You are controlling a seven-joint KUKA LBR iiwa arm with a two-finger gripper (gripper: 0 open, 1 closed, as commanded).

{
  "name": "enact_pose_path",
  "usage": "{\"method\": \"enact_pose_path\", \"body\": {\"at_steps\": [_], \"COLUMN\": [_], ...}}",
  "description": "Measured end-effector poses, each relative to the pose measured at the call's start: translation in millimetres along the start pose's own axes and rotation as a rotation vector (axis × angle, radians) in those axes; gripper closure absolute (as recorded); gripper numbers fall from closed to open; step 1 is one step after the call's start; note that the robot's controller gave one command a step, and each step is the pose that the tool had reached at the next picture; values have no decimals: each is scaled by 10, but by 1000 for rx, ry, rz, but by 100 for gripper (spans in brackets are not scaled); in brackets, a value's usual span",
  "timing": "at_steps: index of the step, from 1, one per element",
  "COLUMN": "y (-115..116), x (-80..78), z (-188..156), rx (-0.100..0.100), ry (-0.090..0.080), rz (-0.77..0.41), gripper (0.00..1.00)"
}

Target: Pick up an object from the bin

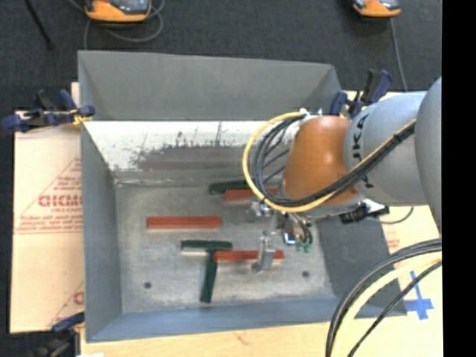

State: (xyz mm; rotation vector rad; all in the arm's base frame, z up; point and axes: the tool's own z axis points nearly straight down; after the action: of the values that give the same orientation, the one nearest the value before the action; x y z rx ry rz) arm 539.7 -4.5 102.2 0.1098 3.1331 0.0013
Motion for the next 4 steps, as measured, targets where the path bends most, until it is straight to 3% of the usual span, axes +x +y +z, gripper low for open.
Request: {"method": "enact_pose_path", "body": {"at_steps": [1,2,3,4], "y": [203,438,433,431], "x": [448,301,291,286], "z": [20,323,320,316], "rx": [0,-1,1,1], "ry": [7,3,1,-1], "rz": [143,294,289,288], "gripper": [0,0,0,100]}}
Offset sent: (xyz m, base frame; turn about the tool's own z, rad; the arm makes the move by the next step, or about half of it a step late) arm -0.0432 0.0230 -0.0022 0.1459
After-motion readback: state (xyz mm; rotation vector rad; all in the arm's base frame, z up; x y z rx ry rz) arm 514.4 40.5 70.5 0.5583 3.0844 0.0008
